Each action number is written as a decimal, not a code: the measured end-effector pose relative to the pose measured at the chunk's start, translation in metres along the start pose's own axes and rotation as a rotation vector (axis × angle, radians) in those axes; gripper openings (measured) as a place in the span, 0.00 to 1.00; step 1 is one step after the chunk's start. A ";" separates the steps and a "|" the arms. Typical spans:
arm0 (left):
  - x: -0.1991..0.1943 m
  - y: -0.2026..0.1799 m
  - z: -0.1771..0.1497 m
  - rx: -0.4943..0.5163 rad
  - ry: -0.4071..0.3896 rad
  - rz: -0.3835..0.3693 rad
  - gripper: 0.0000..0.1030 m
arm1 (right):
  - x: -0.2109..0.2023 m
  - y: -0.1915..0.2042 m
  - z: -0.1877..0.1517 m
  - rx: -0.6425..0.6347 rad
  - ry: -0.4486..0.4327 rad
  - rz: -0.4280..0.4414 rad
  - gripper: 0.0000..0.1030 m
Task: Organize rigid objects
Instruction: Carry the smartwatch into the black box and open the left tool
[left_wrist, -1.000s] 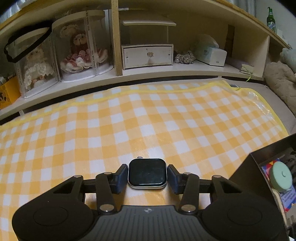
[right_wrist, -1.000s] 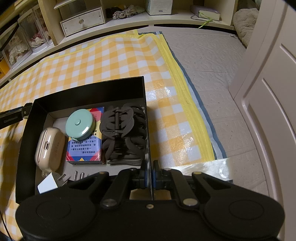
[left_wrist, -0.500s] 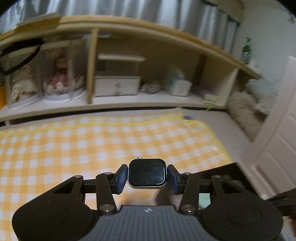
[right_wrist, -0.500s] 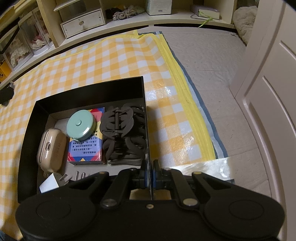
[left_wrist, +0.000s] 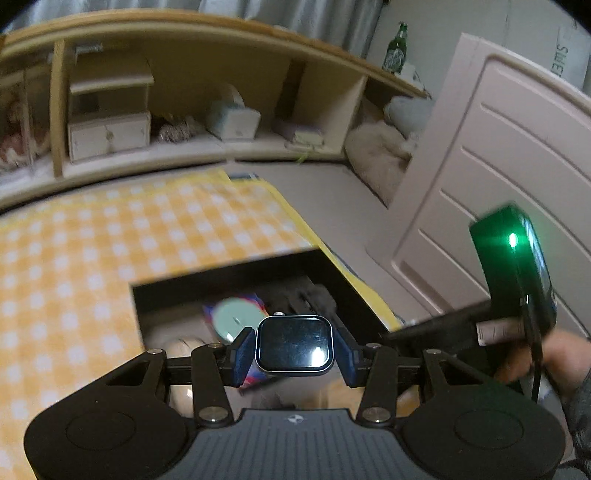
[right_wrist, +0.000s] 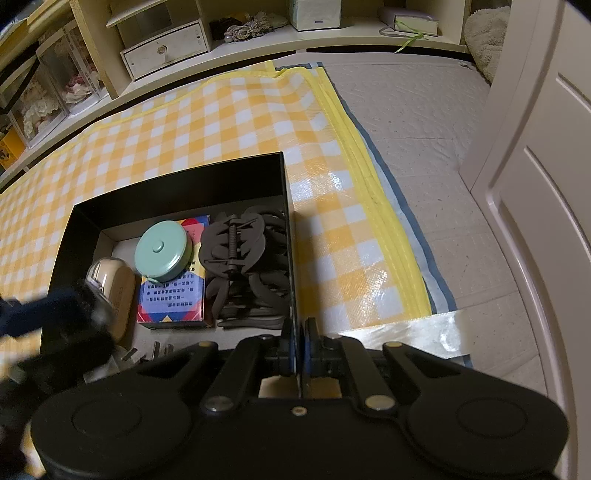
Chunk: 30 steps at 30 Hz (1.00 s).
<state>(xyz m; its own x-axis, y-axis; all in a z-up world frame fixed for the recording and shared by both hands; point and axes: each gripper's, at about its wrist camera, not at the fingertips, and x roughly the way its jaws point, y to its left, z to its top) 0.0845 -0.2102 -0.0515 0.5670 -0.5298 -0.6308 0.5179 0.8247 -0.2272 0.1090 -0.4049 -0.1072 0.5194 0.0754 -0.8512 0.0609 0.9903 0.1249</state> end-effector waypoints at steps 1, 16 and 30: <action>0.004 -0.003 -0.004 0.003 0.010 0.002 0.46 | 0.000 0.000 0.000 -0.001 0.000 0.000 0.06; 0.037 -0.007 -0.018 0.055 0.075 0.082 0.46 | 0.000 0.000 0.000 0.000 0.000 0.000 0.06; 0.035 -0.007 -0.018 0.077 0.098 0.095 0.78 | 0.000 0.000 -0.001 0.001 -0.001 0.000 0.06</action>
<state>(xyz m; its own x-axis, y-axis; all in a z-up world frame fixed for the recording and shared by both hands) 0.0888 -0.2309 -0.0853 0.5523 -0.4247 -0.7173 0.5144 0.8508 -0.1077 0.1082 -0.4052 -0.1073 0.5198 0.0752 -0.8510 0.0618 0.9902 0.1252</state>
